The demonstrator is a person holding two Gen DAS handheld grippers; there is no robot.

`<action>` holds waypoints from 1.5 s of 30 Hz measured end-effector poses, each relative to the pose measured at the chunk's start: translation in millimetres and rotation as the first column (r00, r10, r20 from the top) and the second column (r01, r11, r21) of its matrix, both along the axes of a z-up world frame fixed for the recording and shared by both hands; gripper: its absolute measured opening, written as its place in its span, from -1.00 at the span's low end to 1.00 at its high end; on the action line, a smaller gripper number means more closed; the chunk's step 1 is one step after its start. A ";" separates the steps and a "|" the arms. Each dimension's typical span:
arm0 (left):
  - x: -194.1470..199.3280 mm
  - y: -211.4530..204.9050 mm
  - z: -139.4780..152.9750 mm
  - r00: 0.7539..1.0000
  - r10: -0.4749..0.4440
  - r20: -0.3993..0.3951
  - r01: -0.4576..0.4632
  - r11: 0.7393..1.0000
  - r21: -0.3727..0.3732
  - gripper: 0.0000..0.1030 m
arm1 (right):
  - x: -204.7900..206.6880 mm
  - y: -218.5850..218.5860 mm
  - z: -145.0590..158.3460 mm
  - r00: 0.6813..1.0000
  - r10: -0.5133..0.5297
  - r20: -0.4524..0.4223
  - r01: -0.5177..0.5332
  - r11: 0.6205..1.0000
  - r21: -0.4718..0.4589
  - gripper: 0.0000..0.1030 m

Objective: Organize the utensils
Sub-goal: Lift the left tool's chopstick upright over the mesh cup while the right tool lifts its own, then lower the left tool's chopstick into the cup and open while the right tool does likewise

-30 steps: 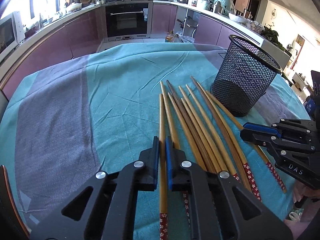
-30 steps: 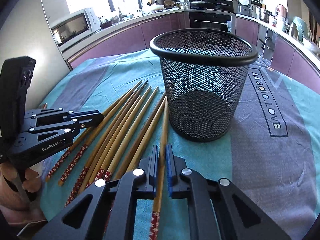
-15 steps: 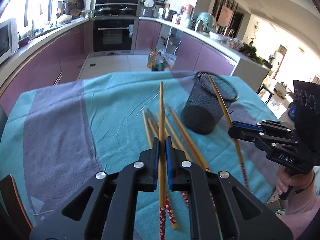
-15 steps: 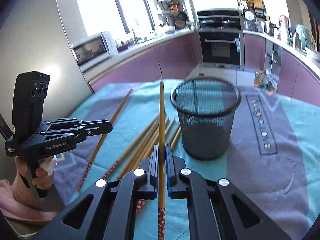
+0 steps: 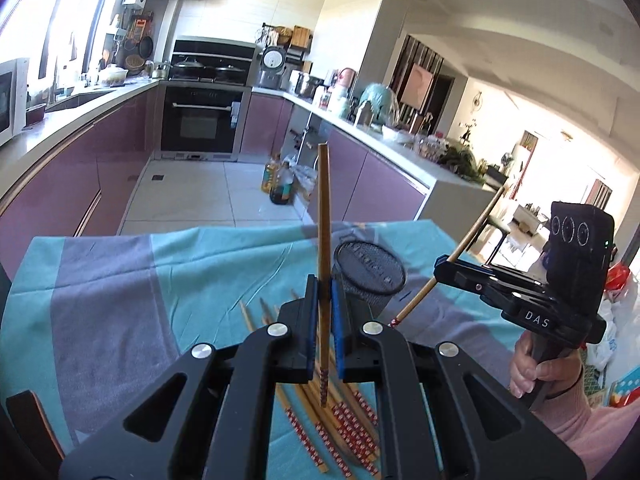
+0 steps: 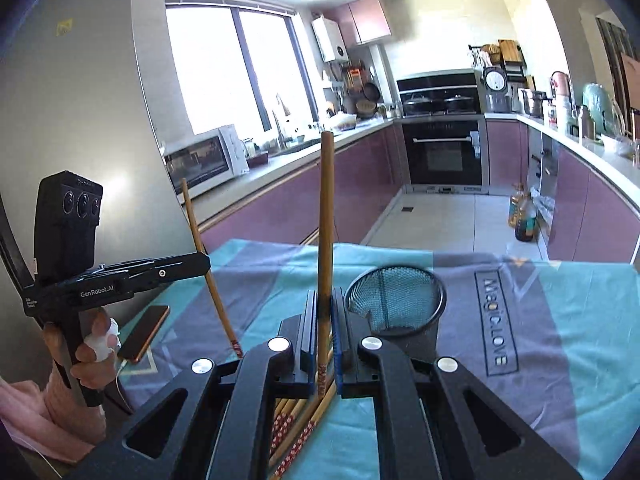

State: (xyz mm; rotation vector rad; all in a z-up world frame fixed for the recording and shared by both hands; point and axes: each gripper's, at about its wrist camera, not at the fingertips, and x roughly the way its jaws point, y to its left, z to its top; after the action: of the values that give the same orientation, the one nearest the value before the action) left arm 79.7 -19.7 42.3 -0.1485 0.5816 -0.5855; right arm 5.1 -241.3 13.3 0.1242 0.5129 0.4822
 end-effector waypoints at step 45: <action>107.8 -116.4 -30.2 0.996 -0.052 -0.070 0.058 0.994 0.089 -0.85 | 95.2 -5.1 -22.3 0.983 -0.068 -0.169 0.048 0.991 -0.122 -0.88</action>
State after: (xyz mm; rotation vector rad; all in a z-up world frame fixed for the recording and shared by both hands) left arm 187.5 -136.1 12.1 -0.0663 0.6782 -0.6080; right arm 100.2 -246.4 -9.0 0.0685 0.7049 0.3847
